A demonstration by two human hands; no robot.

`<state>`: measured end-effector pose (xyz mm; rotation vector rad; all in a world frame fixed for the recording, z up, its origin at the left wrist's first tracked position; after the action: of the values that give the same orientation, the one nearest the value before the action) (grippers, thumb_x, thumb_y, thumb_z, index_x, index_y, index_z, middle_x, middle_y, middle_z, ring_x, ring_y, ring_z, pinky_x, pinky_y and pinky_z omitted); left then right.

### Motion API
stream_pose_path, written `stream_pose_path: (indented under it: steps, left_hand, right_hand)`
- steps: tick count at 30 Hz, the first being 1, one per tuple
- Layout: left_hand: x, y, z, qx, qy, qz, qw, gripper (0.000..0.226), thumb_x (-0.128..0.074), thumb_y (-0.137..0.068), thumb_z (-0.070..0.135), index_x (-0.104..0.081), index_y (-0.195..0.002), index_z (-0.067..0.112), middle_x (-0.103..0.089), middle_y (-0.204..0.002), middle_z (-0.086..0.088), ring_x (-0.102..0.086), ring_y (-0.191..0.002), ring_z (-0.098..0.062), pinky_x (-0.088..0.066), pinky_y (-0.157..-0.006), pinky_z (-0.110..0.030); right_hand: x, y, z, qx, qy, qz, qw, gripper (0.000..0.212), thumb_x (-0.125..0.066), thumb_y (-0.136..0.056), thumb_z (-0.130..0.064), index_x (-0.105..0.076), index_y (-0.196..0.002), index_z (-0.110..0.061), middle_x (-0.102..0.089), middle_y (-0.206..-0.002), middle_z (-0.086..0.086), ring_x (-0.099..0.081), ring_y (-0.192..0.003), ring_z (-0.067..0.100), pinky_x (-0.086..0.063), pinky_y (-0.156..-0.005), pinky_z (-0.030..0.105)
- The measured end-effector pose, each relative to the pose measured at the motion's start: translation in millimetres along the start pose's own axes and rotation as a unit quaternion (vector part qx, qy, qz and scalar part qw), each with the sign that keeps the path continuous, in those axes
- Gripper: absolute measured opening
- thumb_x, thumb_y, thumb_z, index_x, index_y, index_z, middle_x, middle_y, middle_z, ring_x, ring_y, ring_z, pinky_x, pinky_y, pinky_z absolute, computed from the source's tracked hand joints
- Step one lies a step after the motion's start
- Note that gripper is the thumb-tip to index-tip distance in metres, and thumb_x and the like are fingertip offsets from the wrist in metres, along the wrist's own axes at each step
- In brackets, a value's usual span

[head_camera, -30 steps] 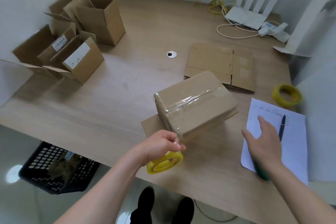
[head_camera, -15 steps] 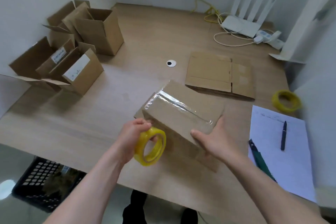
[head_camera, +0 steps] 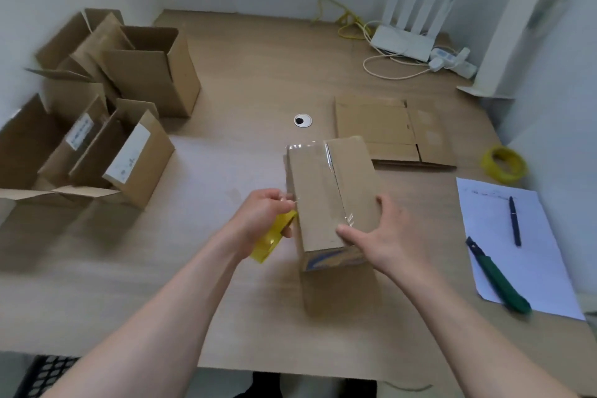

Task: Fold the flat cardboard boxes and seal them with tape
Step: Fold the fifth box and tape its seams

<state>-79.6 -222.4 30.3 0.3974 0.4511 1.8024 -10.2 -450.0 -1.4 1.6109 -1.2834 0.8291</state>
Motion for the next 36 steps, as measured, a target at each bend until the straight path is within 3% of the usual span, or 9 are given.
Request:
stream_pose_path:
  steps: [6, 9, 12, 15, 20, 24, 27, 31, 36]
  left_hand:
    - [29.3, 24.7, 22.0, -0.052, -0.120, -0.041, 0.991, 0.030, -0.060, -0.095, 0.015, -0.053, -0.066, 0.019, -0.068, -0.080, -0.023, -0.070, -0.078, -0.027, -0.050, -0.059, -0.021]
    - [30.1, 50.1, 26.7, -0.071, -0.085, -0.086, 0.990, 0.026, -0.064, -0.093, 0.015, -0.060, -0.068, 0.021, -0.073, -0.088, -0.020, -0.069, -0.090, -0.036, -0.050, -0.075, -0.030]
    - [17.6, 63.8, 29.9, -0.074, 0.001, -0.113, 0.991, 0.014, -0.062, -0.092, 0.012, -0.060, -0.079, 0.011, -0.073, -0.103, -0.016, -0.067, -0.078, -0.031, -0.050, -0.084, -0.043]
    - [4.4, 72.2, 32.3, -0.086, 0.033, -0.091, 0.992, 0.010, -0.059, -0.093, 0.006, -0.059, -0.084, 0.007, -0.073, -0.098, -0.014, -0.062, -0.083, -0.025, -0.047, -0.080, -0.038]
    - [-16.3, 83.4, 33.6, -0.092, 0.047, -0.029, 0.994, 0.013, -0.059, -0.092, 0.001, -0.065, -0.082, 0.006, -0.072, -0.100, -0.017, -0.068, -0.082, -0.020, -0.053, -0.063, -0.027]
    - [-34.8, 89.1, 39.9, -0.145, 0.003, -0.005, 0.989, 0.015, -0.065, -0.086, -0.005, -0.072, -0.076, 0.003, -0.074, -0.102, 0.001, -0.065, -0.108, -0.003, -0.053, -0.089, -0.033]
    - [-44.9, 93.6, 47.8, -0.201, -0.051, 0.026, 0.978, 0.018, -0.069, -0.082, -0.005, -0.076, -0.073, 0.009, -0.075, -0.094, 0.008, -0.068, -0.098, -0.002, -0.055, -0.085, -0.026]
    - [-55.6, 96.7, 51.3, -0.276, -0.096, 0.086, 0.952, 0.033, -0.074, -0.078, -0.004, -0.076, -0.067, 0.027, -0.074, -0.082, 0.015, -0.069, -0.079, -0.003, -0.054, -0.068, -0.017]
    - [-69.9, 94.2, 40.6, -0.255, -0.084, 0.112, 0.957, 0.042, -0.077, -0.079, 0.005, -0.074, -0.069, 0.046, -0.073, -0.069, 0.013, -0.068, -0.067, -0.004, -0.056, -0.065, -0.025]
  right_hand:
    - [12.9, 29.9, -21.8, 0.001, 0.025, 0.032, 0.999, 0.082, -0.044, -0.073, -0.082, -0.042, -0.135, -0.029, -0.051, -0.127, 0.004, -0.049, -0.116, 0.027, -0.044, -0.094, 0.043]
    - [28.9, 61.2, -39.8, 0.084, -0.230, 0.050, 0.968, 0.056, -0.059, -0.072, -0.070, -0.053, -0.120, -0.041, -0.059, -0.092, -0.015, -0.058, -0.083, 0.009, -0.051, -0.074, 0.032]
    - [26.6, 90.9, -70.3, 0.112, -0.437, -0.104, 0.887, 0.057, -0.072, -0.067, -0.058, -0.058, -0.120, -0.040, -0.057, -0.064, -0.008, -0.063, -0.067, 0.007, -0.054, -0.062, 0.030]
    - [26.6, 101.4, -84.8, 0.084, -0.495, -0.175, 0.847, 0.042, -0.075, -0.072, -0.044, -0.065, -0.113, -0.039, -0.061, -0.065, 0.001, -0.067, -0.066, 0.013, -0.047, -0.053, 0.017]
    - [30.3, 108.0, -85.3, 0.011, -0.569, -0.185, 0.801, 0.010, -0.069, -0.090, -0.023, -0.072, -0.097, -0.029, -0.071, -0.077, 0.006, -0.068, -0.063, 0.021, -0.051, -0.051, 0.028]
    - [37.7, 106.8, -80.7, -0.013, -0.622, -0.152, 0.768, 0.015, -0.066, -0.090, -0.011, -0.071, -0.079, -0.022, -0.073, -0.082, 0.015, -0.068, -0.063, 0.023, -0.054, -0.053, 0.031]
    - [46.3, 102.6, -73.4, -0.018, -0.647, -0.132, 0.751, 0.008, -0.069, -0.086, -0.008, -0.067, -0.081, -0.013, -0.070, -0.077, 0.015, -0.065, -0.061, 0.020, -0.053, -0.050, 0.029]
    - [62.3, 91.4, -57.3, 0.027, -0.584, -0.104, 0.805, 0.011, -0.077, -0.079, -0.006, -0.068, -0.076, -0.012, -0.064, -0.072, 0.016, -0.057, -0.067, 0.026, -0.048, -0.062, 0.037]
    - [82.7, 76.6, -39.9, 0.071, -0.445, -0.074, 0.890, 0.017, -0.081, -0.073, -0.005, -0.070, -0.065, -0.015, -0.058, -0.058, 0.003, -0.050, -0.058, 0.016, -0.042, -0.056, 0.027]
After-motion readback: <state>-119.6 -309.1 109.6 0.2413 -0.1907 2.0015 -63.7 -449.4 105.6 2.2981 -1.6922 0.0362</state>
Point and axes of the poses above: each hand's wrist, its own y-axis away from the middle knuckle, its own x-axis out of the back of the hand, z = x × y, the point moved 2 cm from there along -y, towards the middle knuckle
